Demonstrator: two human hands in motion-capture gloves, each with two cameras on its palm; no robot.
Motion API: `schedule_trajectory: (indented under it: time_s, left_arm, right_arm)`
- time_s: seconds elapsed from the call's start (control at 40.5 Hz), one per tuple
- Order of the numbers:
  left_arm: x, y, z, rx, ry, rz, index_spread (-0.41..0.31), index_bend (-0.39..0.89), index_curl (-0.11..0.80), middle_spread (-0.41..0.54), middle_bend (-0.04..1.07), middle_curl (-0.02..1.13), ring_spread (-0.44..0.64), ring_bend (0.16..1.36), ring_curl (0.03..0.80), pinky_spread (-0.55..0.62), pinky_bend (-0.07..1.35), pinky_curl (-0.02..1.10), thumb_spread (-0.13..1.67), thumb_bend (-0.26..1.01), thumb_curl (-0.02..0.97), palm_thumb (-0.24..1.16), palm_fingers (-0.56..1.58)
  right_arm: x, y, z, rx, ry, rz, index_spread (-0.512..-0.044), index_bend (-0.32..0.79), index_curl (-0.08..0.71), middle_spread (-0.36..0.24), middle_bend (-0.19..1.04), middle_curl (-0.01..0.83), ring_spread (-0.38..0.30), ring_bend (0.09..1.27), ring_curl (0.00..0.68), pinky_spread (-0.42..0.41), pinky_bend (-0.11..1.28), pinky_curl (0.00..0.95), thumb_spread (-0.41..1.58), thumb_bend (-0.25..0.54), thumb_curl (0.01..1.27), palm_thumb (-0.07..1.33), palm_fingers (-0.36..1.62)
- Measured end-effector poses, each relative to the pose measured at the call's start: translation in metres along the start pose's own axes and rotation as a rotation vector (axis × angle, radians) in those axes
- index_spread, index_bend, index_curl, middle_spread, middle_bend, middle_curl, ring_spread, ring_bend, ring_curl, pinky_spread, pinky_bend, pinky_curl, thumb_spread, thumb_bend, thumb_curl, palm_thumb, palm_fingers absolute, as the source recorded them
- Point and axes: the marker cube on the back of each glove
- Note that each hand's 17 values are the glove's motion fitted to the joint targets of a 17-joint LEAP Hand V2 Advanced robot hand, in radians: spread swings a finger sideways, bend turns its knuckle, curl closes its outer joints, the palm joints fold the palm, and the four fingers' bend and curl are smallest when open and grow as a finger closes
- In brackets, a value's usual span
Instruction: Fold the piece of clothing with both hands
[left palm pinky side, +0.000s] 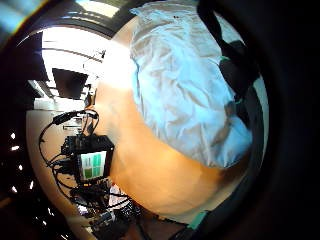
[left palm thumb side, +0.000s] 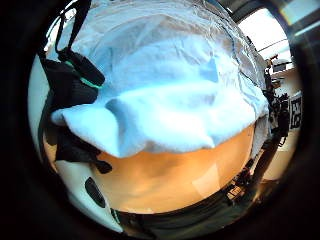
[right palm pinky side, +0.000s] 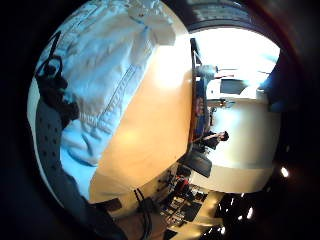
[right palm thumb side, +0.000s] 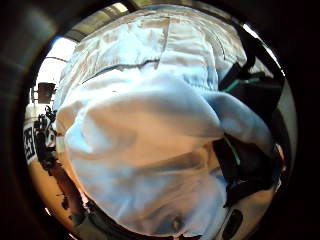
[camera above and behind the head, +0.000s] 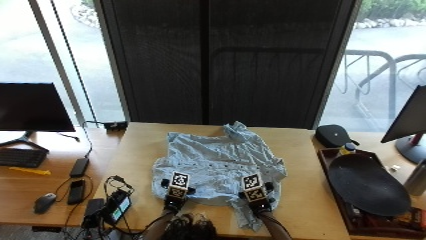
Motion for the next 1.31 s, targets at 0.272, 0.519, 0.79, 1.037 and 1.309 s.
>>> schedule_trajectory:
  time_s: [0.272, 0.519, 0.79, 1.037, 1.309]
  left_arm:
    - [-0.007, -0.018, -0.001, -0.183, -0.025, 0.191, -0.293, 0.28, 0.449, -0.308, 0.42, 0.49, -0.34, 0.61, 0.361, -0.03, 0.12, 0.19, 1.18, 0.03, 0.349, 0.72, 1.15]
    - [-0.029, 0.023, -0.102, -0.258, -0.012, 0.372, -0.305, 0.23, 0.463, -0.342, 0.49, 0.51, -0.37, 0.64, 0.386, -0.1, 0.13, 0.19, 1.17, 0.0, 0.35, 0.76, 1.19]
    - [-0.058, 0.001, -0.179, -0.186, -0.058, 0.296, -0.307, 0.18, 0.468, -0.358, 0.53, 0.52, -0.39, 0.69, 0.407, -0.15, 0.15, 0.22, 1.18, -0.01, 0.348, 0.78, 1.22]
    - [-0.068, -0.088, -0.185, -0.266, -0.073, 0.124, -0.309, 0.19, 0.475, -0.361, 0.54, 0.52, -0.39, 0.71, 0.416, -0.16, 0.14, 0.23, 1.18, -0.01, 0.342, 0.78, 1.21]
    - [-0.059, -0.132, -0.141, -0.388, -0.108, 0.002, -0.312, 0.2, 0.494, -0.359, 0.58, 0.52, -0.38, 0.69, 0.416, -0.11, 0.11, 0.22, 1.2, -0.01, 0.336, 0.77, 1.17]
  right_arm:
    - [0.021, 0.01, -0.025, -0.205, -0.019, -0.087, -0.349, 0.15, 0.358, -0.266, 0.3, 0.378, -0.31, 0.62, 0.391, -0.31, 0.56, 0.357, 1.14, 0.052, 0.36, 0.88, 1.33]
    - [0.054, 0.032, -0.106, -0.326, -0.072, -0.216, -0.337, 0.15, 0.36, -0.275, 0.36, 0.417, -0.313, 0.65, 0.402, -0.351, 0.55, 0.361, 1.14, 0.028, 0.35, 0.93, 1.34]
    - [0.085, 0.007, -0.205, -0.294, -0.179, -0.234, -0.328, 0.13, 0.349, -0.27, 0.41, 0.446, -0.298, 0.69, 0.417, -0.361, 0.55, 0.366, 1.14, -0.002, 0.35, 0.96, 1.34]
    - [0.085, -0.094, -0.217, -0.483, -0.292, -0.021, -0.325, 0.14, 0.342, -0.256, 0.48, 0.473, -0.271, 0.73, 0.437, -0.357, 0.53, 0.367, 1.13, -0.021, 0.35, 0.95, 1.34]
    - [0.049, -0.146, -0.179, -0.564, -0.324, -0.031, -0.321, 0.15, 0.352, -0.243, 0.52, 0.492, -0.248, 0.76, 0.458, -0.337, 0.51, 0.367, 1.11, -0.025, 0.34, 0.9, 1.32]
